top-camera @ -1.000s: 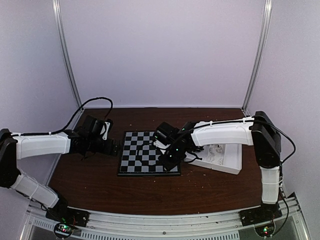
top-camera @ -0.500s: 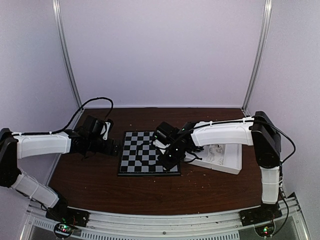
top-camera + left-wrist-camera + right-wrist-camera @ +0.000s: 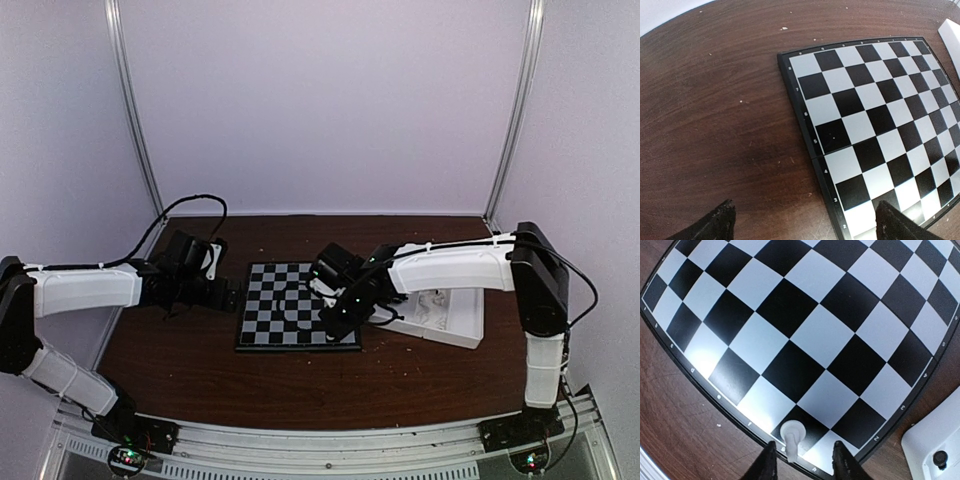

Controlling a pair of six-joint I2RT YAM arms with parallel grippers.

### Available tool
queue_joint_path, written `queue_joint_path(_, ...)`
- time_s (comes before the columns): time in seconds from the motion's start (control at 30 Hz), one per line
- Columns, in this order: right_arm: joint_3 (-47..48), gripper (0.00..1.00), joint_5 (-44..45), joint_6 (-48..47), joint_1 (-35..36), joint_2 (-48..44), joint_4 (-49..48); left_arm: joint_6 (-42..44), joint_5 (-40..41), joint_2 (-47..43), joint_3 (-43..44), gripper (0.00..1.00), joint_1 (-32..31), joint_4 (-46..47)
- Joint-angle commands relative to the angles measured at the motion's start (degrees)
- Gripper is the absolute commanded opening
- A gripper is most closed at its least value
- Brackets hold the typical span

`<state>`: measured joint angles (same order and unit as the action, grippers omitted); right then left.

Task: Set up the chess pieces on the board
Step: Place the chess piece on the chessboard, then pick up the chess piece from the storage box.

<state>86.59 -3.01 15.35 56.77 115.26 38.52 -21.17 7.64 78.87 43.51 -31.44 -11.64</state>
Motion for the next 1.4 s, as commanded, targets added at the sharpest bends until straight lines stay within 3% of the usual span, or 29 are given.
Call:
queue_joint_path(0.0, -4.7, 0.41, 3.9, 1.1, 0.3, -7.3, -5.4, -0.1, -0.3, -0.5, 1.6, 0.98, 0.3, 1.2)
queue_joint_path(0.27, -14.6, 0.42, 6.7, 2.0, -3.5, -20.5, -10.7, -0.5, -5.6, 0.7, 5.8, 0.98, 0.3, -2.6)
queue_joint_path(0.57, -24.7, 0.34, 7.8, 4.9, -19.3, -28.9, -6.2, 0.0, -7.6, 1.4, 7.6, 0.98, 0.2, -2.2)
queue_joint_path(0.73, -23.6, 0.27, 8.2, 4.0, -26.7, -26.1, -6.5, 0.2, -7.2, 1.1, 8.4, 0.98, 0.2, -2.0)
queue_joint_path(0.97, -19.8, 0.19, 8.8, 2.6, -31.2, -18.4, -9.4, 0.9, -5.9, -0.7, 8.4, 0.97, 0.2, -3.3)
queue_joint_path(1.37, -16.0, 0.18, 8.3, 0.8, -37.0, -12.7, -11.4, 1.4, -4.4, -2.1, 8.1, 0.98, 0.3, -4.3)
